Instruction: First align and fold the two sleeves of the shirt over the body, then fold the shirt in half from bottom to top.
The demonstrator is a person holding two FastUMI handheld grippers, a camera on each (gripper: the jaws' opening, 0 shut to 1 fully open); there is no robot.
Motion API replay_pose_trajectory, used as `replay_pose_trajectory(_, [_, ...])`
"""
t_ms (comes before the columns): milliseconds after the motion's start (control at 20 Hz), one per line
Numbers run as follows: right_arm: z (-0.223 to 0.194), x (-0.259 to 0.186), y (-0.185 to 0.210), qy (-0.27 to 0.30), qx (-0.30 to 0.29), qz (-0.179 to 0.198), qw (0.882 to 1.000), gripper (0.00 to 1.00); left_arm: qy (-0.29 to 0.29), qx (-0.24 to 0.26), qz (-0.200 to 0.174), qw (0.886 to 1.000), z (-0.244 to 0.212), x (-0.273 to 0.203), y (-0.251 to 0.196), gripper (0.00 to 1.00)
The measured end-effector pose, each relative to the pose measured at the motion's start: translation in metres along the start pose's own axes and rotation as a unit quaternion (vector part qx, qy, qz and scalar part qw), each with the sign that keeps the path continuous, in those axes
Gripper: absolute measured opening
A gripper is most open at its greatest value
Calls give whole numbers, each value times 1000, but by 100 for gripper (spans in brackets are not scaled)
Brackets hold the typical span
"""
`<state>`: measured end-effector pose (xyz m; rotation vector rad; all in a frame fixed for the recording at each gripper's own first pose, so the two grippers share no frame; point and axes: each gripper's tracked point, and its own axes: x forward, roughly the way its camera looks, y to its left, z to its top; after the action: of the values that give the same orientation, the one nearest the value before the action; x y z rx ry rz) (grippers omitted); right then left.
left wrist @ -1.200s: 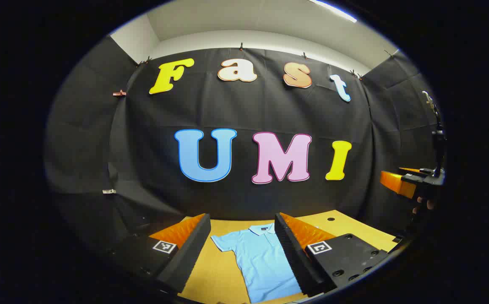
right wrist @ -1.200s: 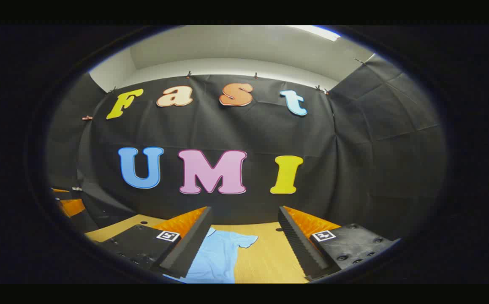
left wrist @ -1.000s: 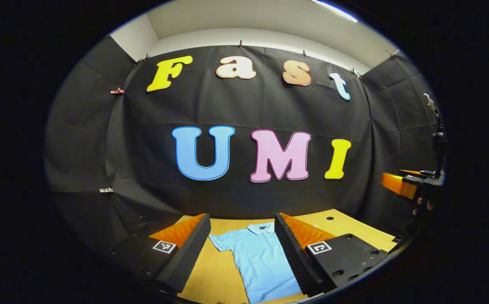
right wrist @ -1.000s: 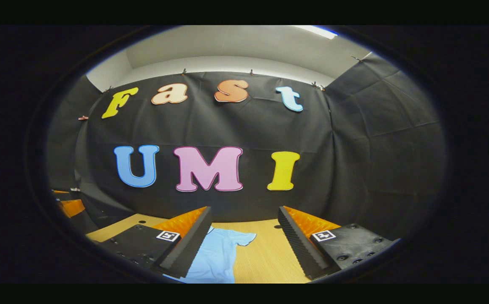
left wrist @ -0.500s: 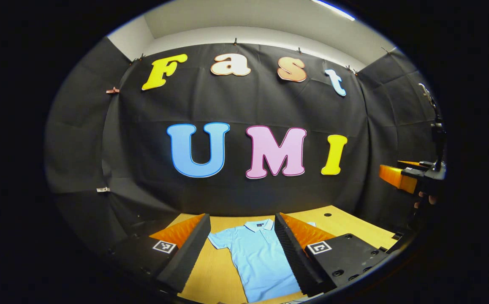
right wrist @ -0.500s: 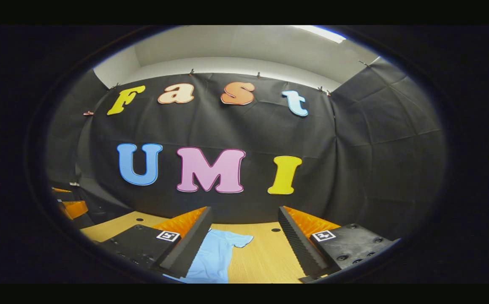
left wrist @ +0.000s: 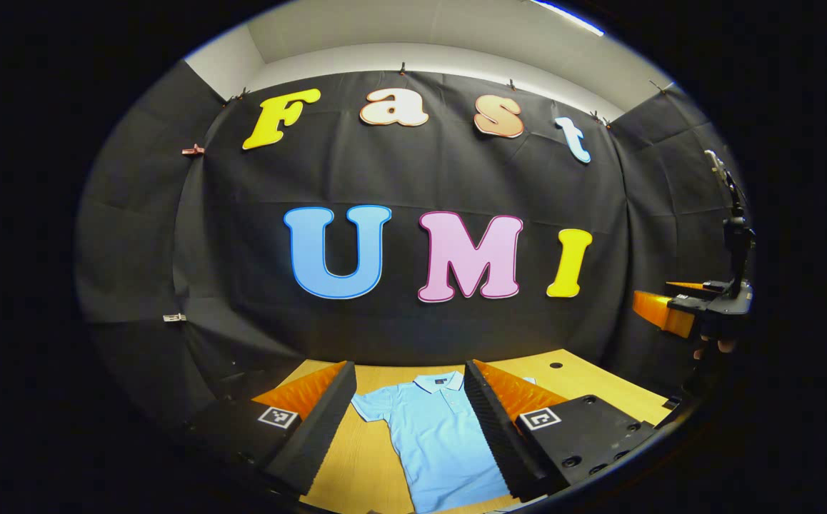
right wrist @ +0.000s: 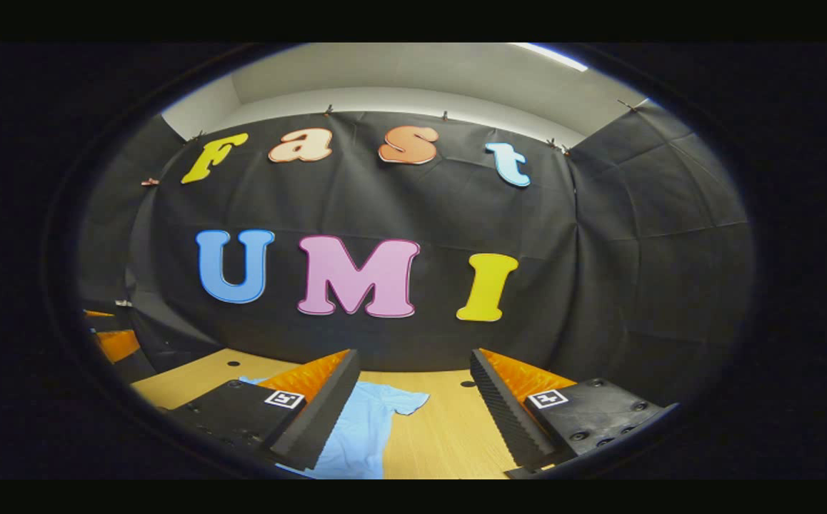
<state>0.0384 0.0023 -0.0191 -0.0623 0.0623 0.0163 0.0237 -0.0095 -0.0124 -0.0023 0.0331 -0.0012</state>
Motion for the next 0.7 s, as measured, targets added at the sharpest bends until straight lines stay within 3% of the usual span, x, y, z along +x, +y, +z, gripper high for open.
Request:
replay_pose_trajectory(400, [-56,103,-10,66,-26,10,997,97,23,5,31,999,-12,47,3,96])
replay_pose_trajectory(700, [-146,206,-10,165,-18,38,985,98,53,6,69,996,-28,94,4,97])
